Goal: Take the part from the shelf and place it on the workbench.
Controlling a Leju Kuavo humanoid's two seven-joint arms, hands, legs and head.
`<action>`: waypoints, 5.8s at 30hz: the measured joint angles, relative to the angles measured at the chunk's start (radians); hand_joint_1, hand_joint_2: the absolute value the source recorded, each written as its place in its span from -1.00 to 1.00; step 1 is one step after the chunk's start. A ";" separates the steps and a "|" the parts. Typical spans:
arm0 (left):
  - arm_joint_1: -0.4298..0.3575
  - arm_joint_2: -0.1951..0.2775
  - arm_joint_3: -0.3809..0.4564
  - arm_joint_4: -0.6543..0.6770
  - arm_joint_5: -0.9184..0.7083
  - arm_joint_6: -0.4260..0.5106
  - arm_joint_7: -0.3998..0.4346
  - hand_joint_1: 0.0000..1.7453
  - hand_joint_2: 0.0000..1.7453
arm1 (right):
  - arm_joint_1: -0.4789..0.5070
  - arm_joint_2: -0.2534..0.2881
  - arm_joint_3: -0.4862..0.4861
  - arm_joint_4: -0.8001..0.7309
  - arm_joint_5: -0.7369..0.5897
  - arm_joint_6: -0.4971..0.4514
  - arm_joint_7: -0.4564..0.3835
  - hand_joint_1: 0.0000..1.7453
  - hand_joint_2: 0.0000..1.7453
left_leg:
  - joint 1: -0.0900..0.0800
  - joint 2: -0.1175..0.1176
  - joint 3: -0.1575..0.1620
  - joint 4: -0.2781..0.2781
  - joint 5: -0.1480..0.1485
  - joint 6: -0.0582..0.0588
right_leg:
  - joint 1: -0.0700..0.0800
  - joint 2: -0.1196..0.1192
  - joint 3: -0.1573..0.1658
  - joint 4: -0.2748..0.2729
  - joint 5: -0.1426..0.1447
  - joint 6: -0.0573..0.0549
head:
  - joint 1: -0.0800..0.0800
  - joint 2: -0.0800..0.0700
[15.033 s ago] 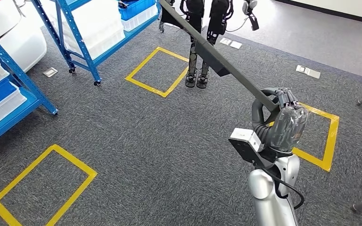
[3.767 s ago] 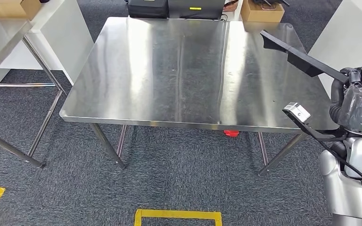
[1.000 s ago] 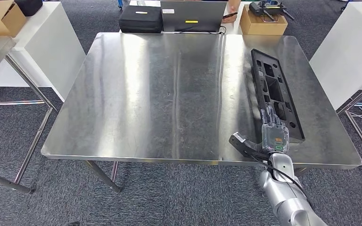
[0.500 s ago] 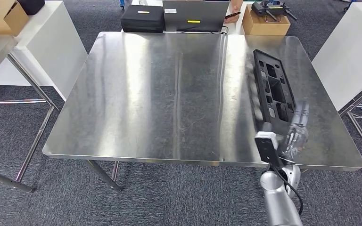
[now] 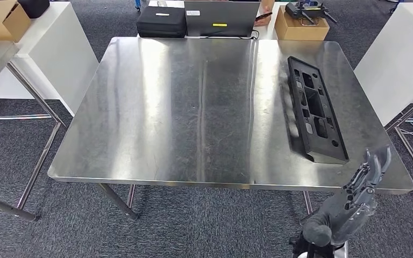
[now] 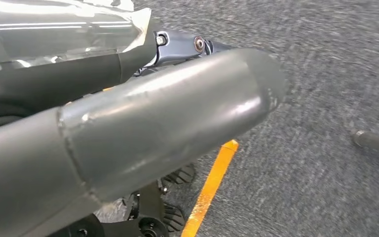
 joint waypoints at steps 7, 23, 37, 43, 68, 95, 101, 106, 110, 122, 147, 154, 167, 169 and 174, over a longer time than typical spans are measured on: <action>0.000 0.006 0.035 0.000 0.032 0.012 0.058 -1.00 -1.00 | 0.019 -0.007 0.047 0.015 -0.027 0.103 0.065 -1.00 -1.00 | -0.004 0.000 0.000 0.007 -0.004 0.012 | -0.006 0.000 0.005 -0.001 0.002 0.005 | 0.000 0.000; 0.000 -0.008 0.120 -0.001 0.083 0.036 0.098 -1.00 -1.00 | 0.031 0.059 -0.095 0.183 0.034 0.123 0.163 -1.00 -1.00 | 0.008 0.004 -0.009 0.007 0.027 -0.001 | -0.018 0.005 0.074 0.018 -0.063 0.036 | 0.010 0.000; -0.003 -0.019 0.147 -0.002 0.091 -0.001 0.090 -1.00 -1.00 | 0.031 0.149 -0.261 0.344 -0.011 0.095 0.142 -1.00 -1.00 | 0.014 -0.004 0.074 0.019 -0.050 -0.010 | -0.009 -0.002 0.004 0.018 -0.001 0.003 | 0.002 0.000; -0.004 -0.029 0.153 -0.002 0.093 -0.010 0.087 -1.00 -1.00 | 0.051 0.166 -0.290 0.350 -0.014 0.101 0.140 -1.00 -1.00 | 0.006 0.006 0.024 0.004 -0.004 0.033 | -0.008 -0.003 -0.049 0.116 -0.072 0.015 | 0.009 0.000; -0.002 -0.038 0.176 -0.004 0.045 0.009 0.098 -1.00 -1.00 | -0.186 0.161 -0.565 1.188 -0.294 0.532 0.248 -1.00 -1.00 | 0.028 -0.010 0.047 0.036 -0.038 -0.046 | -0.009 -0.012 0.005 0.019 0.001 0.007 | 0.003 0.000; 0.002 -0.048 0.191 -0.006 -0.018 -0.002 0.126 -1.00 -1.00 | -0.273 0.199 -0.754 1.696 -0.363 0.695 0.515 -1.00 -1.00 | 0.023 0.003 -0.137 0.284 -0.026 -0.049 | 0.001 -0.019 0.083 -0.011 -0.058 -0.036 | 0.001 0.000; 0.002 -0.047 0.164 -0.006 -0.069 -0.018 0.150 -1.00 -1.00 | -0.278 0.199 -0.746 1.701 -0.348 0.692 0.513 -1.00 -1.00 | 0.015 -0.002 0.037 0.025 -0.020 -0.032 | 0.001 -0.021 0.033 0.021 -0.029 0.002 | 0.001 0.000; 0.002 -0.051 0.150 -0.005 -0.080 -0.013 0.159 -1.00 -1.00 | -0.278 0.197 -0.739 1.705 -0.345 0.690 0.501 -1.00 -1.00 | 0.019 0.007 -0.010 0.004 0.030 0.013 | -0.002 -0.013 -0.036 0.168 -0.147 0.002 | 0.007 0.000; 0.002 -0.051 0.146 -0.005 -0.085 -0.008 0.163 -1.00 -1.00 | -0.277 0.192 -0.734 1.707 -0.345 0.693 0.499 -1.00 -1.00 | 0.020 0.012 -0.071 0.005 0.078 0.005 | -0.013 -0.011 -0.023 0.289 -0.168 0.032 | 0.010 0.000; 0.011 -0.043 0.143 -0.006 -0.104 0.005 0.125 -1.00 -1.00 | -0.266 0.188 -0.728 1.715 -0.370 0.794 0.446 -1.00 -1.00 | 0.031 0.010 -0.164 0.201 -0.063 -0.047 | -0.004 -0.011 0.109 -0.006 -0.091 -0.039 | -0.001 0.000; -0.046 -0.065 0.213 -0.012 0.072 -0.547 -0.097 -1.00 -1.00 | -0.282 0.181 -0.553 1.721 -0.102 0.646 0.427 -1.00 -1.00 | 0.009 0.023 -0.133 0.006 0.156 -0.018 | 0.000 -0.003 0.190 -0.024 -0.159 0.012 | 0.005 0.000; -0.033 -0.053 0.240 -0.010 0.103 -0.583 -0.080 -1.00 -1.00 | -0.306 0.189 -0.454 1.723 0.001 0.619 0.470 -1.00 -1.00 | 0.019 0.006 -0.186 0.282 -0.078 -0.040 | 0.001 -0.015 0.101 -0.010 -0.075 -0.043 | -0.005 0.000; -0.049 -0.056 0.236 -0.009 0.047 -0.452 -0.157 -1.00 -1.00 | -0.307 0.196 -0.456 1.723 -0.129 0.547 0.389 -1.00 -1.00 | 0.006 0.010 0.008 -0.009 0.020 0.023 | 0.006 -0.010 -0.055 0.156 -0.125 -0.011 | 0.002 0.000; -0.052 -0.058 0.226 -0.010 0.037 -0.420 -0.184 -1.00 -1.00 | -0.306 0.195 -0.484 1.722 -0.169 0.545 0.311 -1.00 -1.00 | 0.005 0.014 -0.028 -0.008 0.049 0.024 | 0.004 -0.009 -0.073 0.276 -0.184 -0.008 | 0.005 0.000; -0.056 -0.064 0.216 -0.010 0.036 -0.398 -0.210 -1.00 -1.00 | -0.313 0.191 -0.529 1.711 -0.201 0.543 0.230 -1.00 -1.00 | 0.003 0.019 -0.104 -0.002 0.119 0.007 | 0.005 -0.008 0.121 0.121 -0.117 0.021 | 0.005 0.000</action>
